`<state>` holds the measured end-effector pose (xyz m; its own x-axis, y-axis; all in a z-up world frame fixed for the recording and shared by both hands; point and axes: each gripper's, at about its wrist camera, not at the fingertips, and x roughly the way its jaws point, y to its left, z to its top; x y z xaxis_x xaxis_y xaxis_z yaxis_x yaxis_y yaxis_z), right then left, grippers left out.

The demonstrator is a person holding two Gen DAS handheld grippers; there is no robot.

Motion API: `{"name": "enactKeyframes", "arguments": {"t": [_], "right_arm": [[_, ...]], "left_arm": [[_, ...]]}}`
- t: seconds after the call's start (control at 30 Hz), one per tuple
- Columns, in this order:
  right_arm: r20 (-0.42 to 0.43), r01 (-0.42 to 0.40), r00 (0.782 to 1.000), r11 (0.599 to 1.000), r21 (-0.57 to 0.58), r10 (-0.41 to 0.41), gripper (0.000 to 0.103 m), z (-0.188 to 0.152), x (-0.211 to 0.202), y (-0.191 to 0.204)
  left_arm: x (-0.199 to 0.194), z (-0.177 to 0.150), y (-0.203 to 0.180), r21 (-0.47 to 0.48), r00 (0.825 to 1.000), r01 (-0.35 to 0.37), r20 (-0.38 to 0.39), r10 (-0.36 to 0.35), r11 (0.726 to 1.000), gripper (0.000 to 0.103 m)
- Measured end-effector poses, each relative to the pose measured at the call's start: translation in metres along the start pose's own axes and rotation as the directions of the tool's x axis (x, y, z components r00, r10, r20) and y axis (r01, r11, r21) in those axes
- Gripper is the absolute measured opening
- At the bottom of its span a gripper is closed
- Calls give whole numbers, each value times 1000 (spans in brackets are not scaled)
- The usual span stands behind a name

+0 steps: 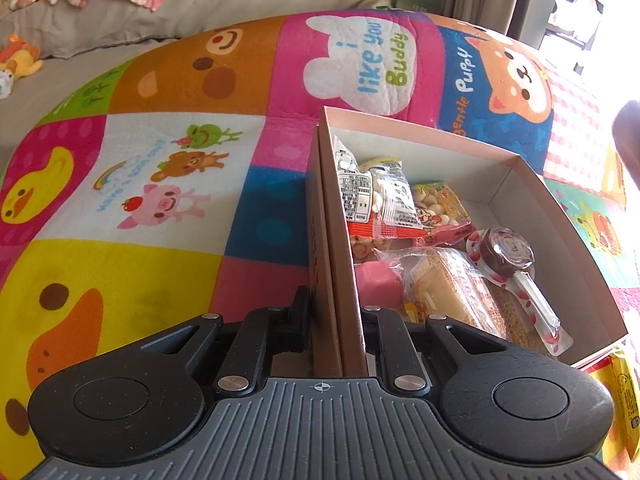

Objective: Organize objects
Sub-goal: 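Lower the bun bag into the box and open the right gripper, then grasp the yellow wafer bar with the right gripper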

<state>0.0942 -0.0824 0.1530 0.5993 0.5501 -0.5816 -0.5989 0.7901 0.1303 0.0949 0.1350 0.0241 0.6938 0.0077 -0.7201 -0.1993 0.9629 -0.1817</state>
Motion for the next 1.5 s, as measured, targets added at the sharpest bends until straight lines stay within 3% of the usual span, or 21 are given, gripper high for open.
{"name": "enactKeyframes", "arguments": {"t": [0.03, 0.07, 0.13, 0.3, 0.57, 0.87, 1.1, 1.23, 1.3, 1.37, 1.5], "right_arm": [[38, 2, 999, 1000, 22, -2, 57, 9, 8, -2], [62, 12, 998, 999, 50, -15, 66, 17, 18, -5], [47, 18, 999, 997, 81, -22, 72, 27, 40, -11], [-14, 77, 997, 992, 99, -76, 72, 11, 53, -29], [-60, 240, 969, 971, 9, -239, 73, -57, -2, -68], [-209, 262, 946, 964, 42, -248, 73, -148, -36, -95], [-209, 258, 950, 959, 112, -232, 72, -160, -33, -108], [-196, 275, 947, 958, 77, -256, 72, -160, -25, -109], [-192, 282, 945, 957, 62, -266, 68, -159, -22, -110], [-197, 276, 946, 959, 63, -259, 49, -155, -22, -111], [-205, 274, 942, 962, 18, -264, 35, -155, -24, -101]], "left_arm": [[0, 0, 0, 0, 1000, 0, 0, 0, 1000, 16], [0, 0, 0, -1, 1000, 0, 0, 0, 1000, 16], [0, 0, 0, 1, 1000, 2, 0, -2, 1000, 16], [1, -1, 0, 5, 1000, 5, 7, -5, 1000, 16], [0, -2, -1, 3, 1000, 5, 13, -5, 1000, 16], [0, -2, -3, 7, 1000, -9, 11, 9, 1000, 16], [0, -1, -5, 15, 1000, -24, 9, 24, 1000, 16], [0, -2, -6, 18, 1000, -28, 8, 27, 999, 17], [0, -2, -5, 19, 1000, -28, 7, 28, 999, 17], [0, -2, -6, 19, 1000, -28, 7, 28, 999, 17], [0, -2, -6, 20, 1000, -28, 7, 28, 999, 17]]}}
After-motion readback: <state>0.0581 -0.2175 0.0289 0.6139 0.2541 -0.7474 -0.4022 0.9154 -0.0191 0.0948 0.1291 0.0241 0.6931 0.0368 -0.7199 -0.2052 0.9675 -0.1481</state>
